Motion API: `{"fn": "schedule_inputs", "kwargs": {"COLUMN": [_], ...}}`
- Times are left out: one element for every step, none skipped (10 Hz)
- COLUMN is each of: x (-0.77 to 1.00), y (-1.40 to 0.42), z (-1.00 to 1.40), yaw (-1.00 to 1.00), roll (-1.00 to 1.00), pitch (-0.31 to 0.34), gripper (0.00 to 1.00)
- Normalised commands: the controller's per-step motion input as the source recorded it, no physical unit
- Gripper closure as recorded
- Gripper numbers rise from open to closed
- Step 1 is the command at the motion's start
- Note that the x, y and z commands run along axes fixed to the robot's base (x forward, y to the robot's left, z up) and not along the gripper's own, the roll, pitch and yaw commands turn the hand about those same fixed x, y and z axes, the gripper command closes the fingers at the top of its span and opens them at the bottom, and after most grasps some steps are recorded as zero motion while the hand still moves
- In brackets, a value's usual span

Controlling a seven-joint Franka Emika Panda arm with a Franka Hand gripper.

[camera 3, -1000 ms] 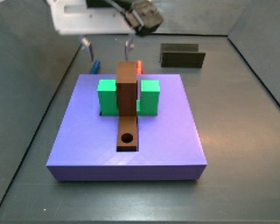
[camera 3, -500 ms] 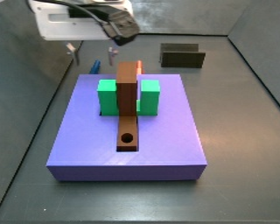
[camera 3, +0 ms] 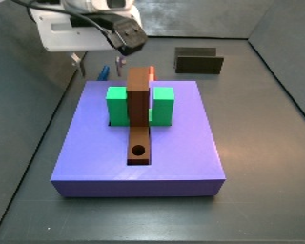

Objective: Pick up the blue object. Move up. Place the blue object on the fixture. Regrasp the blue object. Move to above the board. Insert the blue object.
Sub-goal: Pick up the blue object.

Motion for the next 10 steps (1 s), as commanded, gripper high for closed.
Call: {"fn": "schedule_inputs", "kwargs": {"x": [0.00, -0.13, -0.18, -0.13, -0.08, 0.00, 0.00, 0.00, 0.00, 0.00], "y": [0.00, 0.04, 0.02, 0.03, 0.03, 0.00, 0.00, 0.00, 0.00, 0.00], "z": [-0.27, -0.17, -0.24, -0.24, -0.14, 0.00, 0.00, 0.00, 0.00, 0.00], "yaw": [0.00, 0.00, 0.00, 0.00, 0.00, 0.00, 0.00, 0.00, 0.00, 0.00], "roll": [0.00, 0.03, 0.01, 0.00, 0.00, 0.00, 0.00, 0.00, 0.00, 0.00], "pitch": [-0.114, -0.107, -0.141, -0.139, -0.117, -0.036, 0.000, 0.000, 0.000, 0.000], "gripper": [0.00, 0.00, 0.00, 0.00, 0.00, 0.00, 0.00, 1.00, 1.00, 1.00]}}
